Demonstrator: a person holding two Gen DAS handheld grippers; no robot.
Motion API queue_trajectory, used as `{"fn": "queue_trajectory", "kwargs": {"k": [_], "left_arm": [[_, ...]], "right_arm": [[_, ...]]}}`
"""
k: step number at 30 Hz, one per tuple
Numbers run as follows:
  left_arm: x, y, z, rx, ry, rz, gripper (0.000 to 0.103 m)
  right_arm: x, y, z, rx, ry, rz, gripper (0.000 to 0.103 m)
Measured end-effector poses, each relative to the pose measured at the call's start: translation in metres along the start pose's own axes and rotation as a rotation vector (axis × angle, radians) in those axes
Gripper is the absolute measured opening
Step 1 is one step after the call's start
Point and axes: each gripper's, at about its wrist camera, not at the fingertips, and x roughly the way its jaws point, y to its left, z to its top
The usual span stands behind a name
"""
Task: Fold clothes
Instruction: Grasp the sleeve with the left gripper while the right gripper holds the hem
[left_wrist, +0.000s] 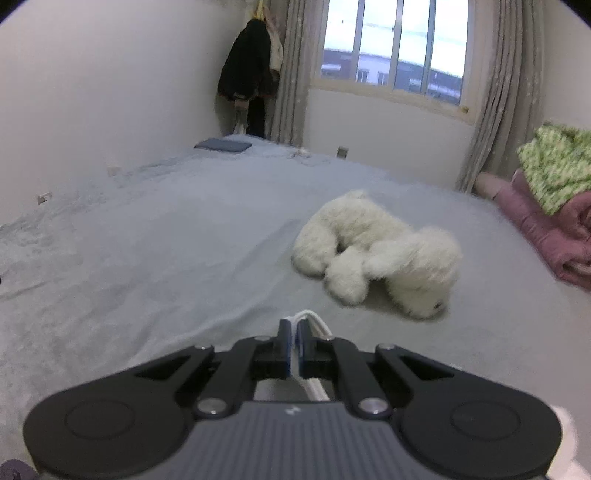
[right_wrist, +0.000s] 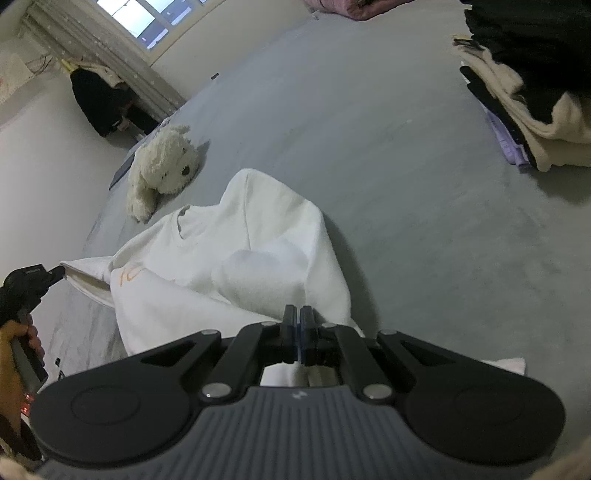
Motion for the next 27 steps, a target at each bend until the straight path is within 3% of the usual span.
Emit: {"fn": "queue_trajectory", "kwargs": {"k": [5,13,15,17,21,27], "left_arm": [[0.023,0.010,-0.005,0.025,0.025,0.081,0.003],[0.020,0.008,-0.010,-0.035,-0.003,0.080,0.005],[0.018,0.006,-0.016,-0.052,0.008,0.060,0.018],[0.019,0.005,-0.025,-0.064,0.053,0.038,0.050],[0.022,0.009,-0.045,-0.100,0.162,-0.008,0.055],[0.025,0.031,-0.077,-0.263,0.314,-0.094,0.058]], "right_arm": [[0.002,-0.001,0.000,0.003,0.007,0.001,0.003],[0.003,0.002,-0.002,-0.021,0.016,0.023,0.013],[0.002,0.002,-0.001,-0.024,0.015,0.027,0.013],[0.000,0.002,0.000,-0.027,0.011,0.030,0.013],[-0.002,0.002,0.001,-0.032,0.007,0.030,0.013],[-0.006,0.001,0.003,-0.004,0.008,0.071,0.015]]}}
